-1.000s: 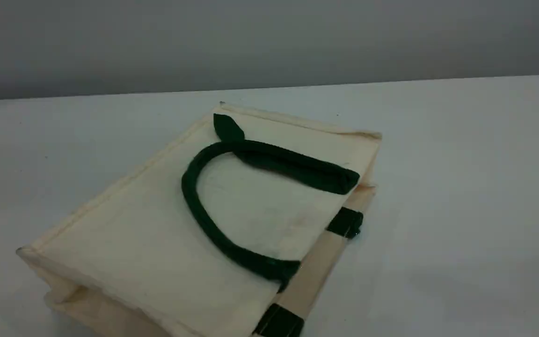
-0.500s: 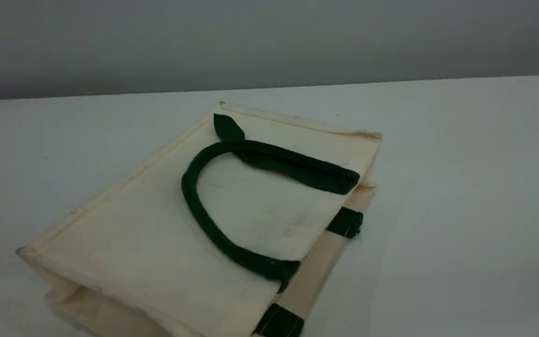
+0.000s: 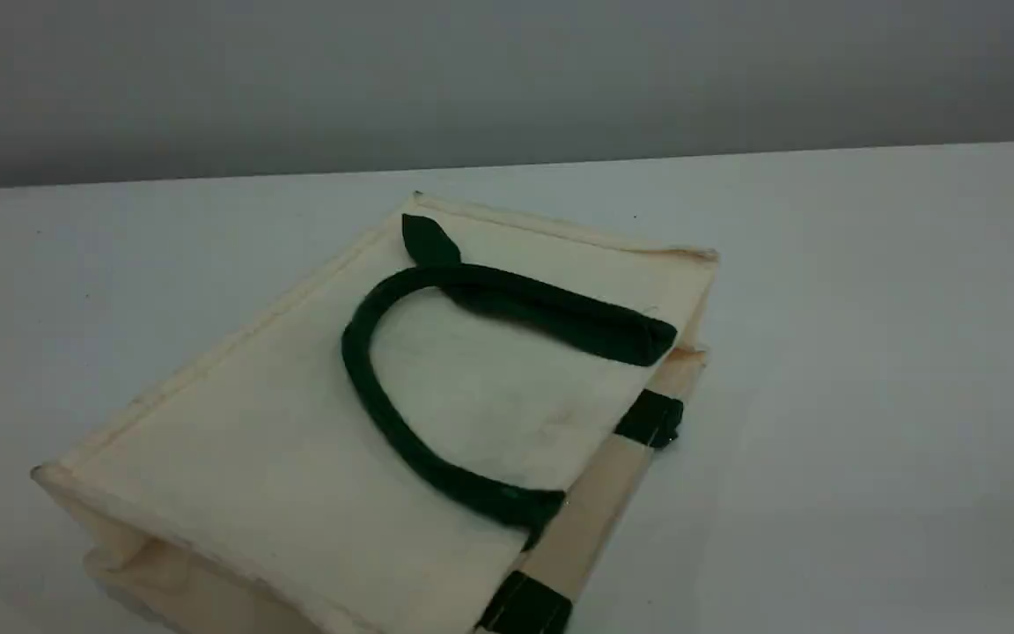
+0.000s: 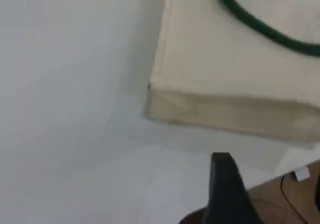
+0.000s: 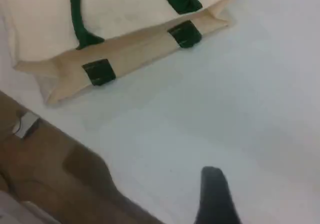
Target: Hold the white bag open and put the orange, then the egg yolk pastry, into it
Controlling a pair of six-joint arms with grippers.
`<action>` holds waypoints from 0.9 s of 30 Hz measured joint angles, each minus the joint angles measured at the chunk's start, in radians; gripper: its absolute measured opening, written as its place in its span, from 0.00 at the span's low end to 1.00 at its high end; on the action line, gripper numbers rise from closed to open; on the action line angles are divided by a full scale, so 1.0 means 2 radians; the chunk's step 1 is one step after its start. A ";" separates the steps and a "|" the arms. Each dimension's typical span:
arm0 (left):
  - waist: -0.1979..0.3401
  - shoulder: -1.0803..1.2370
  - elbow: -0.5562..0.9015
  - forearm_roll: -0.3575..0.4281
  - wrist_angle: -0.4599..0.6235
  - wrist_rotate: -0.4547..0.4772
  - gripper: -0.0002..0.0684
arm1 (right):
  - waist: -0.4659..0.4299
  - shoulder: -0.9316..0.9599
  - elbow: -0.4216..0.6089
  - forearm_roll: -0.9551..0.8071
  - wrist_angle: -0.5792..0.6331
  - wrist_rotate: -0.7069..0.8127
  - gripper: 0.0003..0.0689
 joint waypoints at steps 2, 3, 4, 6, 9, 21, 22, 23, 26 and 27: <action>0.000 -0.006 0.011 0.000 0.000 0.001 0.56 | 0.000 0.000 0.000 0.000 0.000 0.000 0.60; 0.000 -0.008 0.012 0.000 -0.001 0.001 0.56 | 0.001 -0.003 0.000 0.000 0.000 0.000 0.60; 0.000 -0.008 0.012 0.000 -0.004 0.002 0.56 | 0.001 -0.007 0.000 0.000 0.000 0.000 0.60; 0.000 -0.008 0.012 0.000 -0.006 0.003 0.56 | 0.000 -0.016 0.000 0.001 0.001 0.000 0.60; 0.000 -0.008 0.012 0.000 -0.005 0.003 0.56 | -0.027 -0.025 0.000 0.010 0.001 0.000 0.60; 0.000 -0.008 0.011 0.000 -0.004 0.003 0.56 | -0.263 -0.077 0.000 0.025 0.001 0.000 0.60; 0.000 -0.008 0.011 0.000 -0.004 0.003 0.56 | -0.268 -0.085 0.000 0.025 0.001 0.000 0.60; 0.000 -0.008 0.011 0.000 -0.004 0.003 0.56 | -0.269 -0.095 0.000 0.026 0.001 0.000 0.60; 0.004 -0.008 0.011 0.000 -0.004 0.003 0.56 | -0.269 -0.122 0.000 0.026 0.001 0.000 0.60; 0.010 -0.008 0.011 0.000 -0.004 0.003 0.56 | -0.269 -0.132 0.000 0.026 0.001 0.000 0.60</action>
